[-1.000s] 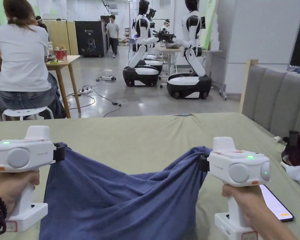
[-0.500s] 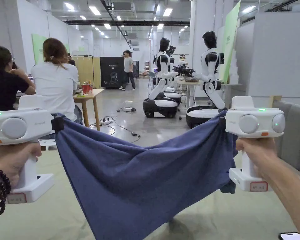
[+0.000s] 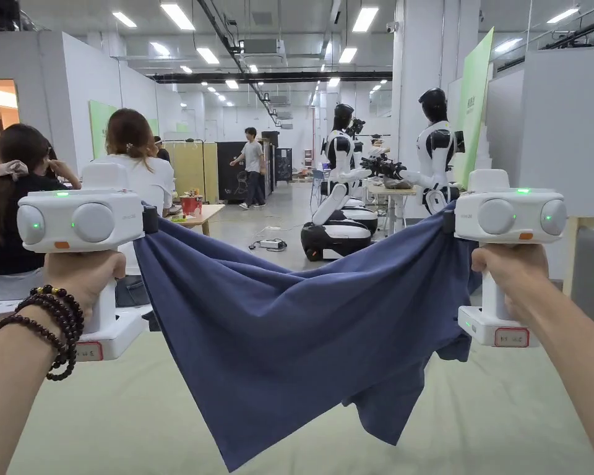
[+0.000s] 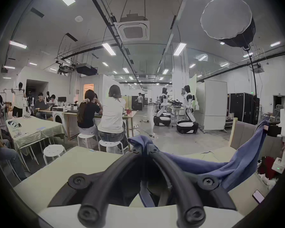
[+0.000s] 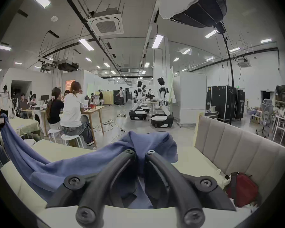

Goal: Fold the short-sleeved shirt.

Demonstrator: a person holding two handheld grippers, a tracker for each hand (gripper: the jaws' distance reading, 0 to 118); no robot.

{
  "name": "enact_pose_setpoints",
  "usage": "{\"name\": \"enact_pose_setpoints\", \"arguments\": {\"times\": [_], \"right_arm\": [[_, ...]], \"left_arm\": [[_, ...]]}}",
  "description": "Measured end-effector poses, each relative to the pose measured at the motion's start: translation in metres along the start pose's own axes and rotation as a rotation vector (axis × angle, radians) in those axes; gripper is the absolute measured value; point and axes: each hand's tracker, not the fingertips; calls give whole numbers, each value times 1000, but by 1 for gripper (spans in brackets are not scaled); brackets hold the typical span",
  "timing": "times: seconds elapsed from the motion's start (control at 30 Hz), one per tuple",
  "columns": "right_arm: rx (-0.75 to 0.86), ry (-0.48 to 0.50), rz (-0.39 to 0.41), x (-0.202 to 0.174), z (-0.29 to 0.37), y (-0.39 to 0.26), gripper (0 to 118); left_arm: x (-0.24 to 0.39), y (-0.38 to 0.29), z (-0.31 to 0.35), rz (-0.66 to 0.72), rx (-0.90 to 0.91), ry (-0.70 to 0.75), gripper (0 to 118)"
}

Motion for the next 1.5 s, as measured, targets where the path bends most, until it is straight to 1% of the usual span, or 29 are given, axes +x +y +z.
{"name": "enact_pose_setpoints", "arguments": {"times": [0.1,0.2,0.43,0.57,0.63,0.73,0.83,0.87,0.9,0.97,1.07,1.13,1.2,1.3,1.37,1.43,1.5], "right_arm": [[1,-8,6,0,-5,-9,7],[-17,-7,16,1,-12,-29,7],[-137,7,20,0,-39,-109,7],[-221,9,40,-2,-46,-149,7],[-245,5,53,-2,-50,-156,7],[-238,11,69,1,-41,-158,7],[-227,18,67,1,-6,-159,7],[-224,25,69,2,8,-163,7],[-222,30,70,6,9,-165,7],[-226,34,79,8,38,-176,7],[-259,57,122,10,82,-201,7],[-295,67,149,14,112,-220,7],[-343,59,134,14,144,-240,7],[-398,59,150,14,182,-270,7],[-443,68,172,15,202,-288,7],[-477,59,181,16,220,-304,7],[-493,63,184,18,234,-316,7]], "left_arm": [[2,-5,-7,5,1,-9,2],[8,-23,-12,-6,-2,-19,2],[20,-107,-36,-17,-118,-58,2],[25,-149,-44,-31,-206,-69,2],[27,-157,-45,-54,-224,-65,2],[28,-154,-33,-64,-224,-66,2],[25,-153,-11,-60,-214,-66,2],[23,-155,0,-55,-211,-67,2],[22,-157,11,-45,-215,-68,2],[18,-166,38,-19,-228,-71,2],[16,-186,88,-12,-249,-85,2],[17,-205,119,-42,-295,-89,2],[21,-225,149,-73,-334,-105,2],[27,-255,189,-86,-396,-113,2],[27,-272,212,-85,-418,-136,2],[28,-286,231,-141,-456,-149,2],[25,-297,247,-153,-463,-145,2]]}}
